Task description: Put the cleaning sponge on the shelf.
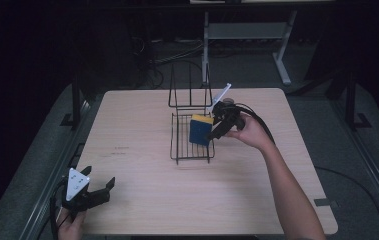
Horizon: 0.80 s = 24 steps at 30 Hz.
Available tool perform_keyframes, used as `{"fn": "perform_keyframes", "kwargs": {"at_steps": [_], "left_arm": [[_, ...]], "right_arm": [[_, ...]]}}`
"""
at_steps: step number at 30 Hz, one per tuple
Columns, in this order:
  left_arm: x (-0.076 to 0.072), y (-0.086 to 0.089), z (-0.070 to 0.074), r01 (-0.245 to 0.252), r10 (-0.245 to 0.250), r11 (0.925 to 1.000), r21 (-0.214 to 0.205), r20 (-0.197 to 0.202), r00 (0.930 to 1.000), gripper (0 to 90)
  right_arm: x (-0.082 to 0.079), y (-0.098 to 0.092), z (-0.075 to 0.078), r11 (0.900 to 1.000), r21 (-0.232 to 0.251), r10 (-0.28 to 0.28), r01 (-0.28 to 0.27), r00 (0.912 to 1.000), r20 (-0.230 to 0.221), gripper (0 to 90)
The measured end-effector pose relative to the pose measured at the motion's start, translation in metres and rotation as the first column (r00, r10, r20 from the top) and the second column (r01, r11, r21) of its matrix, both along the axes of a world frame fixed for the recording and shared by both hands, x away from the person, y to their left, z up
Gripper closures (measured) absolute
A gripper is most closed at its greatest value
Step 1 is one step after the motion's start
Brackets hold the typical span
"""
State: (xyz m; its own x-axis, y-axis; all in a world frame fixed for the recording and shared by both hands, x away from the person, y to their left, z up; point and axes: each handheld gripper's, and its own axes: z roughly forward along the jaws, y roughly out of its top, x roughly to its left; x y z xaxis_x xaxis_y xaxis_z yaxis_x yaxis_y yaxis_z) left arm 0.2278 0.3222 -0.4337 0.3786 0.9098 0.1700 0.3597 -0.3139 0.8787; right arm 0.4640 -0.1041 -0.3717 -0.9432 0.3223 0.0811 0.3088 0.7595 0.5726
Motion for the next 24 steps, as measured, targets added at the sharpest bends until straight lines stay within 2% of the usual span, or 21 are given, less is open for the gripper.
{"fn": "perform_keyframes", "kwargs": {"at_steps": [9,24], "left_arm": [[0.0,-0.001,0.0,0.001,-0.001,1.0,0.001,0.0,1.0,13.9],[0.001,-0.002,0.0,0.004,-0.004,1.0,0.004,-0.001,1.0,13.9]], "right_arm": [[-0.002,-0.004,0.001,0.9999,-0.009,-0.007,0.007,1.0,-0.002,24.6],[-0.007,-0.017,-0.001,0.9996,0.01,-0.026,0.026,0.9997,0.002,24.1]]}}
